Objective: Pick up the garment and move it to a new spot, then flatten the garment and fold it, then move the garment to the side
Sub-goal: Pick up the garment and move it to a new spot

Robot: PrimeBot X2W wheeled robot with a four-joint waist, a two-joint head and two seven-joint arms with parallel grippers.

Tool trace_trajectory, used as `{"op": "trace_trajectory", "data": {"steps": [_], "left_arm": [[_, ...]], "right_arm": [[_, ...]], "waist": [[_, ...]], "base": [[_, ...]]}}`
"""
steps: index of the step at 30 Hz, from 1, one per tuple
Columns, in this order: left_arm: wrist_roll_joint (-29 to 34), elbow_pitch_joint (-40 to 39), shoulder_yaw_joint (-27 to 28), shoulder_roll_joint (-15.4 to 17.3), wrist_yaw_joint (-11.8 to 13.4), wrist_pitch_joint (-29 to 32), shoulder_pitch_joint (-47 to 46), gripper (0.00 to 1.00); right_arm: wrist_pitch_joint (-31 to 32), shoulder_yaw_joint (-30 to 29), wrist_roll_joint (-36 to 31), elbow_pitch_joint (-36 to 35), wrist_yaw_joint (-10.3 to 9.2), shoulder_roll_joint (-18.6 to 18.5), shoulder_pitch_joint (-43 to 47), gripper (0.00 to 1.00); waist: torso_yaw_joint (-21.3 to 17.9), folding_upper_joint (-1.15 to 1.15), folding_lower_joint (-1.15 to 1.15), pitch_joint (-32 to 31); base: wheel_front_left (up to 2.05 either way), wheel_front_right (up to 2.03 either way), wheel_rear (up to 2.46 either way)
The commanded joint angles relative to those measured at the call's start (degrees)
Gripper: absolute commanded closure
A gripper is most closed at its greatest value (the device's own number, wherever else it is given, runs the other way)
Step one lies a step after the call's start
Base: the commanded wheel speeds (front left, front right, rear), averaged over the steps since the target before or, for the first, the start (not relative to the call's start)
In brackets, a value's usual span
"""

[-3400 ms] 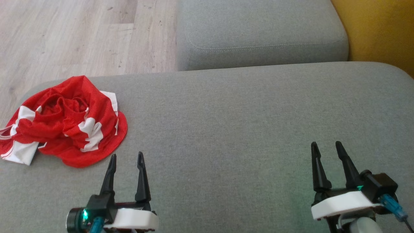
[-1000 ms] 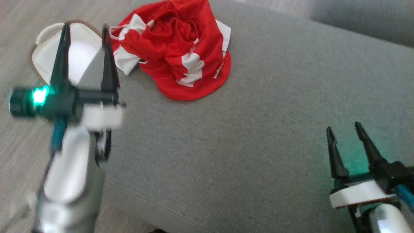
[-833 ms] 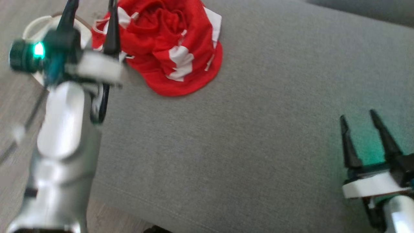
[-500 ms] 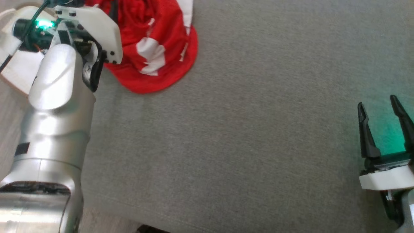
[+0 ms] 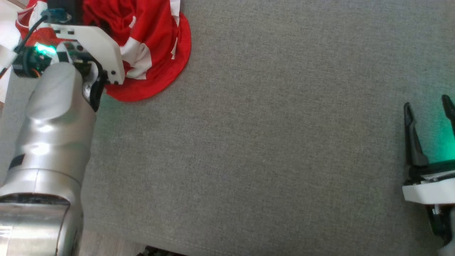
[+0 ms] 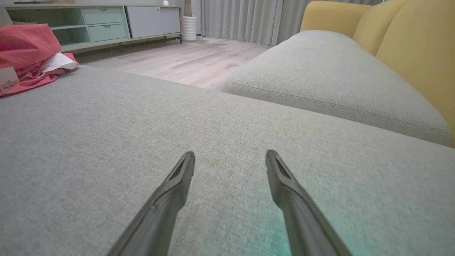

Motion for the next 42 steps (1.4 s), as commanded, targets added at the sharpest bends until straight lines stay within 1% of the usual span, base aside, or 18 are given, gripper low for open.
{"op": "trace_trajectory", "data": {"steps": [1,5,10,15,19,22,27,31,33,35,38,40,42], "left_arm": [[0.4,-1.4,0.6,3.8,-0.2,-1.4,-2.7,1.00],[1.0,-2.0,-0.2,4.8,-0.5,-7.9,-5.6,1.00],[1.9,-3.0,-1.8,4.9,-0.8,-12.7,-9.9,1.00],[2.4,-4.0,-4.5,4.0,-1.4,-14.8,-12.6,1.00],[1.3,-5.9,-8.3,2.0,-1.8,-15.0,-14.4,1.00],[-2.4,-8.7,-14.1,0.8,-1.9,-14.1,-15.3,1.00],[-12.0,-16.4,-22.7,1.2,-1.9,-13.2,-16.9,1.00],[-21.2,-22.8,-26.9,1.3,-1.9,-13.7,-17.7,1.00],[-24.4,-25.0,-28.5,1.5,-1.9,-14.1,-18.0,1.00],[-26.4,-26.1,-30.0,1.4,-1.9,-15.3,-17.9,1.00],[-27.9,-25.6,-33.1,0.5,-1.9,-17.0,-15.1,1.00],[-27.5,-24.1,-35.4,0.2,-1.9,-19.5,-12.0,1.00],[-27.8,-21.6,-36.7,-0.7,-1.9,-22.8,-6.8,1.00]], "right_arm": [[-0.6,0.7,0.1,-1.8,0.42,-1.2,-0.9,0.00],[-0.6,0.7,0.1,-1.4,0.42,-0.6,-1.6,0.00],[-0.6,1.6,0.3,-0.5,0.42,1.9,-2.5,0.00],[-0.6,3.1,0.6,1.4,0.42,5.8,-3.2,0.00],[-0.6,4.1,0.8,2.5,0.42,8.7,-3.4,0.00],[-0.6,5.0,1.0,3.0,0.42,10.4,-3.1,0.00],[-0.6,5.5,1.5,3.3,0.42,11.9,-2.6,0.00],[-0.6,5.8,2.3,3.5,0.42,12.4,-2.2,0.00],[-0.6,6.1,3.0,3.4,0.42,12.5,-2.1,0.00],[-0.6,6.4,4.3,3.1,0.42,12.5,-2.2,0.00],[-0.6,6.4,5.5,2.7,0.42,12.5,-2.4,0.00],[-0.6,6.4,6.2,2.5,0.42,12.5,-2.6,0.00],[-0.6,6.6,6.8,2.7,0.42,12.5,-2.8,0.00]], "waist": [[0.1,0.00,0.00,0.2],[0.2,0.00,0.00,-0.7],[-0.4,0.00,0.00,-4.1],[-3.0,0.00,0.00,-10.1],[-5.7,0.00,0.00,-14.9],[-8.5,0.00,0.00,-18.0],[-14.1,0.00,0.00,-20.9],[-19.1,0.00,0.00,-21.9],[-21.3,0.00,0.00,-21.8],[-23.3,0.00,0.00,-21.1],[-25.4,0.00,0.00,-19.8],[-26.4,0.00,0.00,-18.9],[-27.2,0.00,0.00,-18.2]], "base": [[0.00,0.00,0.00],[0.00,0.00,0.00],[0.00,0.00,0.00],[0.00,0.00,0.00],[0.00,0.00,0.00],[0.00,0.00,0.00],[0.00,0.00,0.00],[0.00,0.00,0.00],[0.00,0.00,0.00],[0.00,0.00,0.00],[0.00,0.00,0.00],[0.00,0.00,0.00],[0.00,0.00,0.00]]}}
